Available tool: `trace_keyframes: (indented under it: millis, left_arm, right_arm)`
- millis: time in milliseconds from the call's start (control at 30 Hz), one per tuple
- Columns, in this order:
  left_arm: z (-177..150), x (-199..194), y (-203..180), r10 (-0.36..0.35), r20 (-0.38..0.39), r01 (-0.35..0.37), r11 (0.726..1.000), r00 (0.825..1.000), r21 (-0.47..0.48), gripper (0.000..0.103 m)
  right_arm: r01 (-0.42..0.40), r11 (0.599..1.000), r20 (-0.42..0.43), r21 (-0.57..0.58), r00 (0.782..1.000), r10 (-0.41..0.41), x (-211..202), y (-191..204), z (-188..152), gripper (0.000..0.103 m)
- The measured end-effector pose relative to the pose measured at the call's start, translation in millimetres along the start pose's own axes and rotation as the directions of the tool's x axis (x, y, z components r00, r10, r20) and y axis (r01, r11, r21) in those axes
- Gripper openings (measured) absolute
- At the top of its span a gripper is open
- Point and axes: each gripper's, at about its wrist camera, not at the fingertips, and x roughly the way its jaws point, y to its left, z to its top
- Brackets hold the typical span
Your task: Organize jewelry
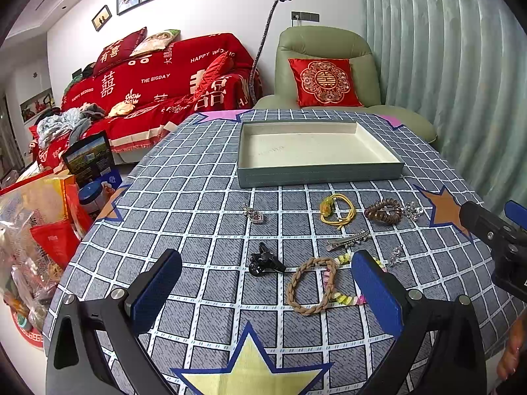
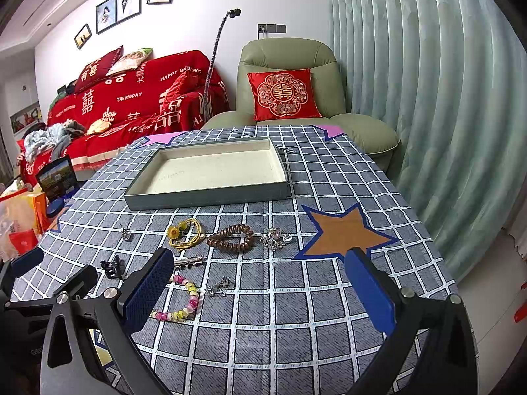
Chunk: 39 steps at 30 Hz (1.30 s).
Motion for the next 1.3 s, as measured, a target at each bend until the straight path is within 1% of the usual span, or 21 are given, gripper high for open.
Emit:
trace_keyframes:
  millis: [1300]
  left_arm:
    - [1.2, -0.3, -0.4, -0.001, -0.006, 0.001, 1.0, 1.0, 0.007, 0.103]
  right_arm:
    - [-0.008, 1.0, 0.0, 0.003, 1.0, 0.008, 1.4, 3.5, -0.8, 0.103]
